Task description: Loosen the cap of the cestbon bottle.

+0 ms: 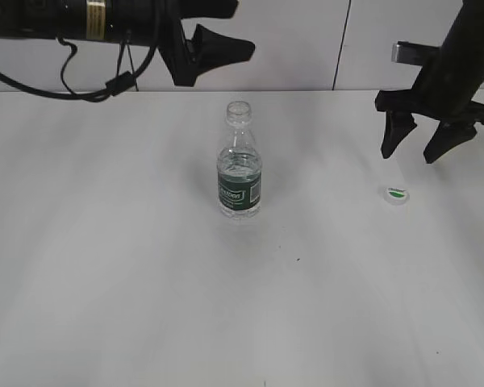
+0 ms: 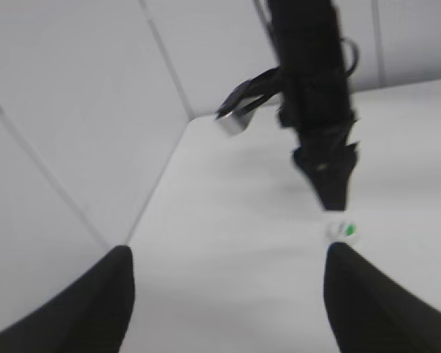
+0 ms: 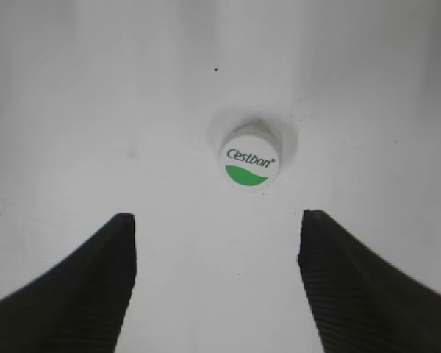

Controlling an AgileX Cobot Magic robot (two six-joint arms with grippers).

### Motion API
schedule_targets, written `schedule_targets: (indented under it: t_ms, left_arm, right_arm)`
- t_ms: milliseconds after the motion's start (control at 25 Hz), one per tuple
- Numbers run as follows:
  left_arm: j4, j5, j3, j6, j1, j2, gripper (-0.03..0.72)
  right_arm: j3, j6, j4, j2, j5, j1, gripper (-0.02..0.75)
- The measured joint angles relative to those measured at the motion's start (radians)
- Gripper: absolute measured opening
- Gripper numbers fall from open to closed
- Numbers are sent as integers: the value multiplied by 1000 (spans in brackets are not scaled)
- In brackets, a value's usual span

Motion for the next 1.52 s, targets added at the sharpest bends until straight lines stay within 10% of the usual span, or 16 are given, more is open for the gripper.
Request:
schedule_targets:
  t_ms: [400,680,1040,1520]
  left_arm:
    - [75,815,0,-72,0,-120,437]
    - [-371,1304,0,-53,10,-111,426]
    - [-1167,1647,0,415,22,-87,414]
    - [-1450,2093,0,598,22,-87,373]
  right_arm:
    - [-18,2,4,-143,7,0,526]
    - [-20,2,3,-162,45,0,526]
    - [-20,-45,-6,-162,63,0,526]
    - [-20,-51,-40,-181,65,0,524]
